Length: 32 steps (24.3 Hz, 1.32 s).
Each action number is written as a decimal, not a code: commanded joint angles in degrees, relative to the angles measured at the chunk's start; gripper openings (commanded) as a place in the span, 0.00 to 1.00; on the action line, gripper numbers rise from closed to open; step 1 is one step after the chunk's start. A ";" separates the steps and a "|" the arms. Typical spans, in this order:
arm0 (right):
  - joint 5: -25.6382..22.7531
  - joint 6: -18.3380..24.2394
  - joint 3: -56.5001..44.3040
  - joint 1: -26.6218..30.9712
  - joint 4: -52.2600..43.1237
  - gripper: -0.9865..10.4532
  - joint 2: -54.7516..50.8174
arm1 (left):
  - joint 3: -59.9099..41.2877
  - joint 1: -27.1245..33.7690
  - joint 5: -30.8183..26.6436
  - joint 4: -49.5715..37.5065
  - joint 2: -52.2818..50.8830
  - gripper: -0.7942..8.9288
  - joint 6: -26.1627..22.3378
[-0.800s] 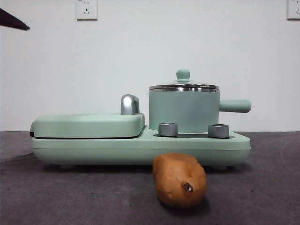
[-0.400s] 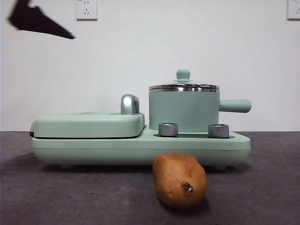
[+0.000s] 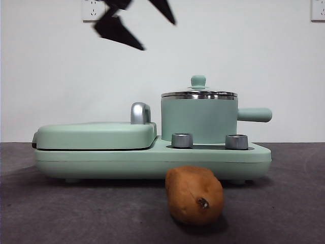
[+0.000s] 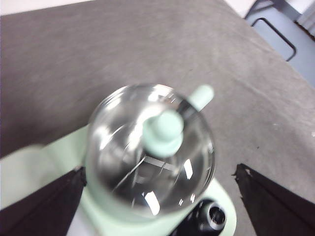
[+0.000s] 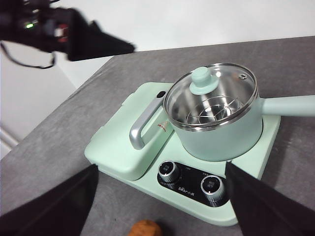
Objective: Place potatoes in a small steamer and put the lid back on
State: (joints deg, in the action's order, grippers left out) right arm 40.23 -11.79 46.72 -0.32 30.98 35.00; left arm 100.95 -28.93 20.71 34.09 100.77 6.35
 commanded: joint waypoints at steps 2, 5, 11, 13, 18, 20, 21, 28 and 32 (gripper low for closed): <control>-0.17 0.48 0.98 0.02 -1.27 0.45 1.03 | 8.76 -2.84 -0.44 -0.24 7.45 0.56 -1.79; -0.13 0.48 0.98 0.00 -1.33 0.45 1.73 | 13.66 -4.83 -3.13 -0.26 12.13 0.56 -4.07; -0.13 0.46 0.98 -0.04 -1.36 0.45 2.38 | 17.81 -8.59 -8.92 -1.88 19.17 0.56 -9.75; -0.13 0.46 0.98 -0.04 -1.33 0.45 2.36 | 17.81 -9.07 -8.94 -2.38 20.50 0.56 -9.66; -0.13 0.46 0.98 -0.09 -1.29 0.45 2.36 | 17.81 -9.44 -11.08 -1.73 21.97 0.52 -8.35; -0.13 0.46 0.98 -0.09 -1.29 0.45 2.36 | 17.81 -9.44 -11.28 -0.66 21.99 0.52 -8.22; -0.13 0.46 0.98 -0.09 -1.31 0.45 2.38 | 17.81 -9.44 -11.28 -0.24 21.99 0.52 -8.20; -0.13 0.22 0.98 -0.09 -1.29 0.45 2.36 | 17.81 -9.46 -11.30 1.31 21.99 0.31 -7.69; -0.15 0.22 0.98 -0.09 -0.85 0.45 2.36 | 17.81 -9.46 -12.00 0.61 21.99 0.19 -8.92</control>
State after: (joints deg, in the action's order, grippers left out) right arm 40.25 -11.81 46.72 -0.32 30.63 37.17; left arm 116.97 -37.67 8.62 35.59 121.19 -1.89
